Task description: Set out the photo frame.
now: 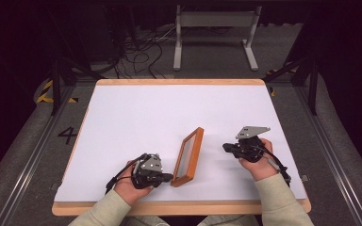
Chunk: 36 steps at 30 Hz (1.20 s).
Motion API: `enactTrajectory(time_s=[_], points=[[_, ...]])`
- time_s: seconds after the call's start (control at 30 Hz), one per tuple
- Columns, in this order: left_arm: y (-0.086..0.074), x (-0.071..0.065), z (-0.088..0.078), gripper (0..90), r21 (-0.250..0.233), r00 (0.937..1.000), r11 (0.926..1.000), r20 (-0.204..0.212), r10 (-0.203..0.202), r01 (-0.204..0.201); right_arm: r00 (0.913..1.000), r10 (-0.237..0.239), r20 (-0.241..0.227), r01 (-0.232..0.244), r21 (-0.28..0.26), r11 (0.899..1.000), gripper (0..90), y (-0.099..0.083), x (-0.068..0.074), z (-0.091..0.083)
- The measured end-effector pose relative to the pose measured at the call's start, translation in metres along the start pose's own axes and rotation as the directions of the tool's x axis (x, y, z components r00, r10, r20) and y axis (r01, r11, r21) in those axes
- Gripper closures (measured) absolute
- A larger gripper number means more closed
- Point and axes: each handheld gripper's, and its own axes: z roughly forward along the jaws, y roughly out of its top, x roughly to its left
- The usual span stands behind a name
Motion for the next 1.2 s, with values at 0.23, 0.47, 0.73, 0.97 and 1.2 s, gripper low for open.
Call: enactTrajectory(time_s=[0.23, 0.47, 0.73, 0.97, 1.2], points=[[0.01, -0.008, 0.013, 89.2, -0.013, 0.9987, 0.9995, 0.041, 0.029, -0.028, 0.9999, 0.01, 0.002, -0.01, 0.001, 1.0, 88.5, -0.002, -0.001, -0.002], [0.017, -0.014, 0.023, 89.4, -0.02, 0.9972, 0.9991, 0.064, 0.039, -0.038, 0.9997, 0.022, 0.011, -0.022, -0.004, 1.0, 86.4, -0.002, -0.001, -0.005], [0.021, -0.016, 0.027, 87.4, -0.02, 0.9963, 0.998, 0.06, 0.062, -0.06, 0.9998, 0.022, 0.0, -0.022, -0.006, 1.0, 82.3, 0.001, 0.002, -0.009], [0.017, -0.01, 0.014, 83.0, -0.054, 0.9989, 0.9984, 0.042, 0.019, -0.017, 0.9985, 0.044, -0.034, -0.045, -0.022, 0.999, 72.3, 0.013, 0.011, -0.015], [0.012, -0.001, -0.001, 80.3, -0.085, 0.9998, 0.9962, -0.003, -0.019, 0.018, 0.9891, 0.109, -0.099, -0.11, 0.0, 0.994, 54.8, 0.051, 0.029, -0.034]])
